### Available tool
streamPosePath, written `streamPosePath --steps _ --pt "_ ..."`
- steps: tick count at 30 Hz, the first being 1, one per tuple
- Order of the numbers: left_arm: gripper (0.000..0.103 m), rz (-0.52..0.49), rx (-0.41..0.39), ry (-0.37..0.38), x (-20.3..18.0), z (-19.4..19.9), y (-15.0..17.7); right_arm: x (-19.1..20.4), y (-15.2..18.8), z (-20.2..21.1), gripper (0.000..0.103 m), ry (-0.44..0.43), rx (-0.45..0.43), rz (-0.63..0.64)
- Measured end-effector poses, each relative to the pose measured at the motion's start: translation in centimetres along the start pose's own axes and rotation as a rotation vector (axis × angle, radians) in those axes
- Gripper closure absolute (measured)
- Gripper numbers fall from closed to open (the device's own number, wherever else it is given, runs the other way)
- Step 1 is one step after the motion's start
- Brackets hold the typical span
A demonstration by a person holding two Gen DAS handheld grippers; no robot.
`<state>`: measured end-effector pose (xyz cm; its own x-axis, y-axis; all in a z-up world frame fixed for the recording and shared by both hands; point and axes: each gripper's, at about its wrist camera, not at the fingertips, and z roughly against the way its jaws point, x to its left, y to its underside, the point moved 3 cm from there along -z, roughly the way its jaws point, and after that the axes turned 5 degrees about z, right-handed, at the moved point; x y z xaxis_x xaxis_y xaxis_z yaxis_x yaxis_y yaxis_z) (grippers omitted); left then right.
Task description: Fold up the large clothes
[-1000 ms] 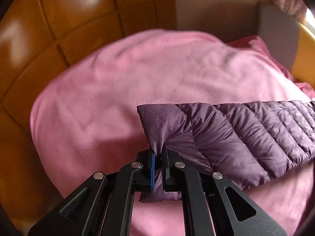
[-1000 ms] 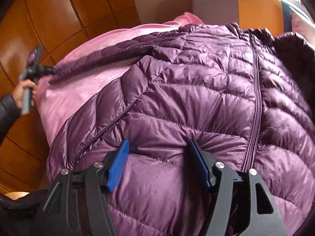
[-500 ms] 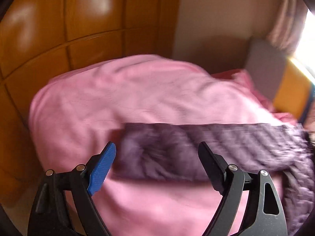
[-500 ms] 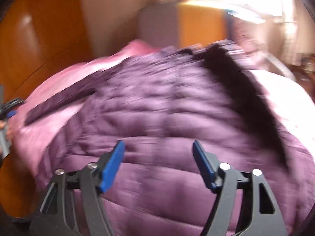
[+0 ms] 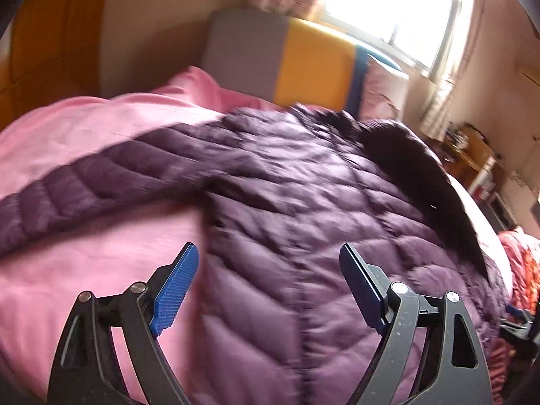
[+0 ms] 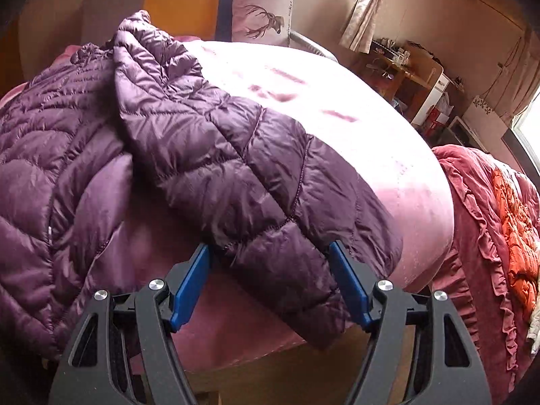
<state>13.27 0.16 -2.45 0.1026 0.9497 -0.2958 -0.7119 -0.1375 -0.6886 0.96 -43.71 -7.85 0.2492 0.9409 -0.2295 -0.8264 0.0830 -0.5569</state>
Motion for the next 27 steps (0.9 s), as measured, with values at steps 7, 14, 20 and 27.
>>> streamPosePath --steps 7,14,20,27 --pt "0.019 -0.1 0.101 -0.002 -4.9 -3.8 3.2 -2.2 -2.0 0.5 0.093 0.017 -0.057 0.044" --pt "0.019 -0.107 0.126 -0.01 -4.6 -5.2 4.3 -9.9 -10.1 1.8 0.094 0.123 -0.157 -0.048" --pt "0.017 -0.109 0.12 -0.009 -4.6 -5.5 4.5 -16.2 -18.3 -6.3 0.091 0.218 -0.068 -0.16" --pt "0.016 -0.096 0.118 0.007 -4.5 -5.4 4.5 -19.4 -23.4 -7.2 0.012 0.298 -0.19 -0.328"
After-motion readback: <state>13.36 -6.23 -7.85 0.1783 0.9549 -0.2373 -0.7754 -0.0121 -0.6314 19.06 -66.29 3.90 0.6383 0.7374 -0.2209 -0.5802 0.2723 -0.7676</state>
